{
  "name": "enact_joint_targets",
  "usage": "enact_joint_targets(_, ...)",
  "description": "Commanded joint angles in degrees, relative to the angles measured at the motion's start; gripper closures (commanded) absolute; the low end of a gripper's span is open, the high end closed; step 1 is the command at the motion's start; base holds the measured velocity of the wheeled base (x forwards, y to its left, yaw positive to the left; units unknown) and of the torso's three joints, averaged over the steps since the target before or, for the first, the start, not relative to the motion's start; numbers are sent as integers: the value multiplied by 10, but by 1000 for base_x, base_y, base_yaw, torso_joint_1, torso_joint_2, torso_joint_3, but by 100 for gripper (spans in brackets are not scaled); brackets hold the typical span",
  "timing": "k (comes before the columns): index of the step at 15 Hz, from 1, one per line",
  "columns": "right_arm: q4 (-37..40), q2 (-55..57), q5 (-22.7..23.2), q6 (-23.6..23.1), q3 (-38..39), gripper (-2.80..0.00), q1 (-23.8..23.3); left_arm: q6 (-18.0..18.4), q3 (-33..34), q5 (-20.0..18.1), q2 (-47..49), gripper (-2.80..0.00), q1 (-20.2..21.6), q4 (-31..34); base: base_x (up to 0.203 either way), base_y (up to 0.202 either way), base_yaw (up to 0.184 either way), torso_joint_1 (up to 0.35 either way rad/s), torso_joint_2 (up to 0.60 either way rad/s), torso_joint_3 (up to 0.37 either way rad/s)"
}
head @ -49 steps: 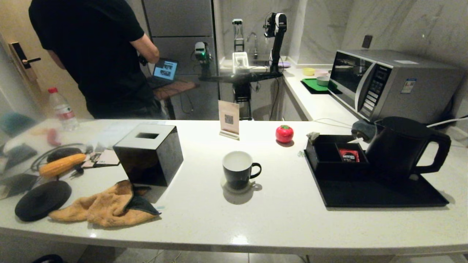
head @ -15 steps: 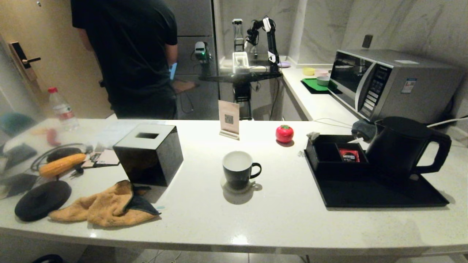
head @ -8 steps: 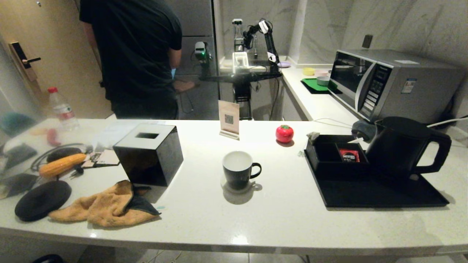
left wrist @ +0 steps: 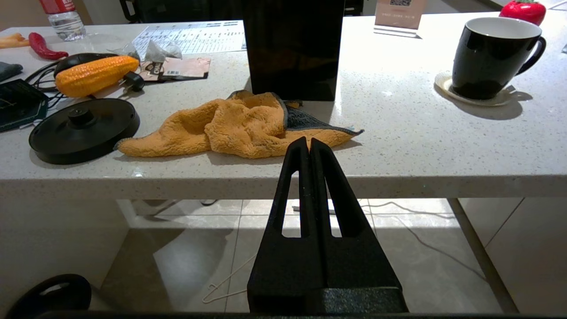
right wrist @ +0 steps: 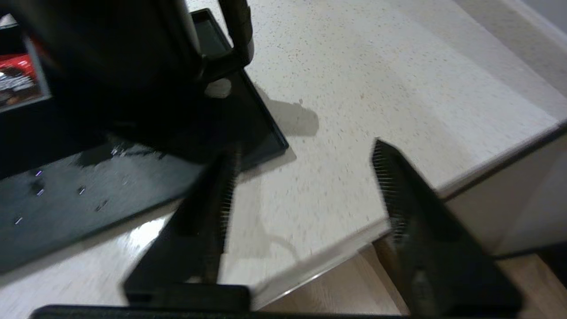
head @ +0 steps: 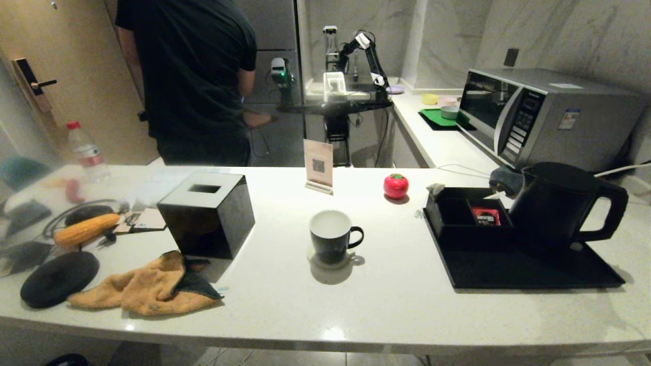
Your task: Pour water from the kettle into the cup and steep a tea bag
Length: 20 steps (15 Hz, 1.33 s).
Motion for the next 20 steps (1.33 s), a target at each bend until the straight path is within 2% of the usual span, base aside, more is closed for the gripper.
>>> enact_joint_targets(1,-54,73,0,1,1,-280,-1,0,0,0,0,0,0,0,0,0,0,0,0,0)
enact_joint_targets(5,-149,157,4,14,1,-280,0,0,0,0,0,0,0,0,0,0,0,0,0,0)
enact_joint_targets(6,-180,176,18,16,1,-280,0,0,0,0,0,0,0,0,0,0,0,0,0,0)
enact_joint_targets(8,-236,207,76,17,9,-280,0,0,0,0,0,0,0,0,0,0,0,0,0,0)
enact_joint_targets(10,-269,235,104,17,12,-280,0,0,0,0,0,0,0,0,0,0,0,0,0,0)
enact_joint_targets(14,-308,296,107,14,-11,-280,3,0,0,0,0,0,0,0,0,0,0,0,0,0)
enact_joint_targets(20,-338,370,104,7,-104,-280,2,0,0,0,0,0,0,0,0,0,0,0,0,0)
